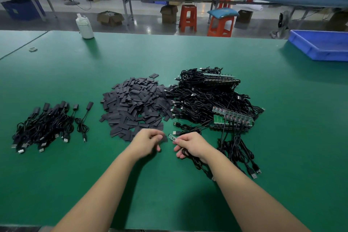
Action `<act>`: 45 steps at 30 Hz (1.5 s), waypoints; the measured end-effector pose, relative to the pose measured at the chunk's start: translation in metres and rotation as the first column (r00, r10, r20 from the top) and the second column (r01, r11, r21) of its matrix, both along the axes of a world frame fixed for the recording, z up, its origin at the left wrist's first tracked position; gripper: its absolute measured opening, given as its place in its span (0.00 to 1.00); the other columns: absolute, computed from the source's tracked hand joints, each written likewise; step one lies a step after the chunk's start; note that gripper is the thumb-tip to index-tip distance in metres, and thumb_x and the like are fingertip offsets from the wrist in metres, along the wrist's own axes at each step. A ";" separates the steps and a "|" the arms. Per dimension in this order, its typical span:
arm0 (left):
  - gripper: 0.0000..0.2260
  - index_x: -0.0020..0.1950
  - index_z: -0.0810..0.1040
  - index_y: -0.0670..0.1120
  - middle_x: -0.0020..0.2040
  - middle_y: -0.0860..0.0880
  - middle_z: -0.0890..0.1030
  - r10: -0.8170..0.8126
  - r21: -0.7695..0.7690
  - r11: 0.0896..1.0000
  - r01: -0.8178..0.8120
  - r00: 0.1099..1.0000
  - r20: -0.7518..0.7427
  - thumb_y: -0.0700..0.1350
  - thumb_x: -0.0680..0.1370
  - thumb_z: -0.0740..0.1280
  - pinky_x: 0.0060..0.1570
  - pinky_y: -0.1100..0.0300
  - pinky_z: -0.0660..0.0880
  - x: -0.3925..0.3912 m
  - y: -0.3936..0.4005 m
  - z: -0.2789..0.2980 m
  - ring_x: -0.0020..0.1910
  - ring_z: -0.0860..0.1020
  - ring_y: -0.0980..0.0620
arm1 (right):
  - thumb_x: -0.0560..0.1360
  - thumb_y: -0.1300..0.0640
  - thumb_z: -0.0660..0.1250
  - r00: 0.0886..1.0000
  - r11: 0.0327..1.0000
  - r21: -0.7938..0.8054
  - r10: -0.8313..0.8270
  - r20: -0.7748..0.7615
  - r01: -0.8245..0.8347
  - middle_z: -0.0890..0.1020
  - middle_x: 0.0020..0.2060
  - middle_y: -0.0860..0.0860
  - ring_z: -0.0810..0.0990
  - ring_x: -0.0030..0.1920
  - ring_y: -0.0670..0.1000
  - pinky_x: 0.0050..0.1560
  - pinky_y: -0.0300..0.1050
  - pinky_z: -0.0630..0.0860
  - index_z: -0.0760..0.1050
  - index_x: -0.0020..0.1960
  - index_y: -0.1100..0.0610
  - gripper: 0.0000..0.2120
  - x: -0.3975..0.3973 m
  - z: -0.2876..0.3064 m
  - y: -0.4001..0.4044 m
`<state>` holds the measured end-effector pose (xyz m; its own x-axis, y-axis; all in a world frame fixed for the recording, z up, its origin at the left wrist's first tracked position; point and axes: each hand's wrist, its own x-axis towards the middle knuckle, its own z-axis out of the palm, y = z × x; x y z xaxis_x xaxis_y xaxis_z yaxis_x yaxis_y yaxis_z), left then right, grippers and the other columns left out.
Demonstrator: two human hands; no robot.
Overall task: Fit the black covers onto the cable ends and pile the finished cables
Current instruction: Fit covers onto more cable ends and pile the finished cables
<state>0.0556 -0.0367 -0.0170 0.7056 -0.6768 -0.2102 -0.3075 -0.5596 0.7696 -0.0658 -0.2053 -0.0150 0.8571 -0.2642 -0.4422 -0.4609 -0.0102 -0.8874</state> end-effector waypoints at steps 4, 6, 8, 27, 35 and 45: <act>0.16 0.67 0.78 0.49 0.54 0.48 0.79 -0.132 0.185 0.979 0.085 0.958 0.254 0.49 0.80 0.68 0.57 0.57 0.74 -0.004 0.001 -0.008 0.54 0.78 0.48 | 0.82 0.60 0.64 0.992 0.983 -0.143 0.104 -0.068 -0.113 0.82 0.36 0.56 0.81 0.29 0.49 0.32 0.41 0.81 0.79 0.53 0.63 0.07 -0.002 0.005 -0.008; 0.17 0.68 0.76 0.48 0.55 0.47 0.76 -0.226 0.290 0.949 0.122 0.906 0.359 0.50 0.80 0.67 0.58 0.54 0.73 -0.004 0.001 -0.008 0.57 0.76 0.46 | 0.82 0.60 0.64 0.988 0.972 -0.186 0.132 -0.085 -0.146 0.81 0.35 0.55 0.81 0.29 0.49 0.31 0.40 0.80 0.80 0.52 0.63 0.08 -0.003 0.005 -0.012; 0.17 0.68 0.76 0.49 0.56 0.48 0.76 -0.289 0.353 0.925 0.142 0.867 0.406 0.51 0.80 0.66 0.56 0.54 0.74 -0.004 0.002 -0.006 0.56 0.76 0.46 | 0.82 0.59 0.64 0.985 0.966 -0.204 0.142 -0.096 -0.159 0.81 0.34 0.54 0.82 0.29 0.48 0.32 0.40 0.80 0.80 0.51 0.63 0.09 -0.004 0.004 -0.014; 0.08 0.55 0.85 0.50 0.46 0.56 0.82 -0.104 -0.027 0.992 0.124 0.915 0.391 0.48 0.77 0.71 0.47 0.75 0.68 -0.010 0.004 -0.004 0.47 0.79 0.57 | 0.82 0.56 0.65 0.980 0.973 -0.122 0.188 -0.067 -0.195 0.80 0.29 0.47 0.82 0.30 0.47 0.34 0.38 0.79 0.81 0.45 0.57 0.10 -0.008 -0.008 -0.020; 0.12 0.61 0.82 0.50 0.53 0.53 0.81 -0.242 0.089 0.970 0.227 0.852 0.465 0.50 0.79 0.68 0.53 0.62 0.73 -0.011 0.002 0.003 0.51 0.78 0.54 | 0.81 0.56 0.65 0.974 0.967 -0.126 0.212 -0.074 -0.220 0.81 0.30 0.48 0.81 0.30 0.47 0.35 0.39 0.79 0.81 0.45 0.58 0.09 -0.007 -0.008 -0.023; 0.13 0.65 0.80 0.49 0.55 0.50 0.81 -0.460 0.272 0.887 0.372 0.745 0.483 0.45 0.80 0.66 0.55 0.59 0.71 -0.006 -0.007 0.018 0.55 0.77 0.50 | 0.82 0.56 0.65 0.965 0.960 -0.108 0.251 -0.080 -0.259 0.80 0.32 0.50 0.81 0.30 0.47 0.35 0.39 0.78 0.81 0.46 0.58 0.09 -0.008 -0.005 -0.024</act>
<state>0.0500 -0.0434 0.0014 0.3902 -0.9205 -0.0182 -0.8635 -0.3728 0.3398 -0.0736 -0.2289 -0.0197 0.8731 -0.0935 -0.4784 -0.4862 -0.2368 -0.8411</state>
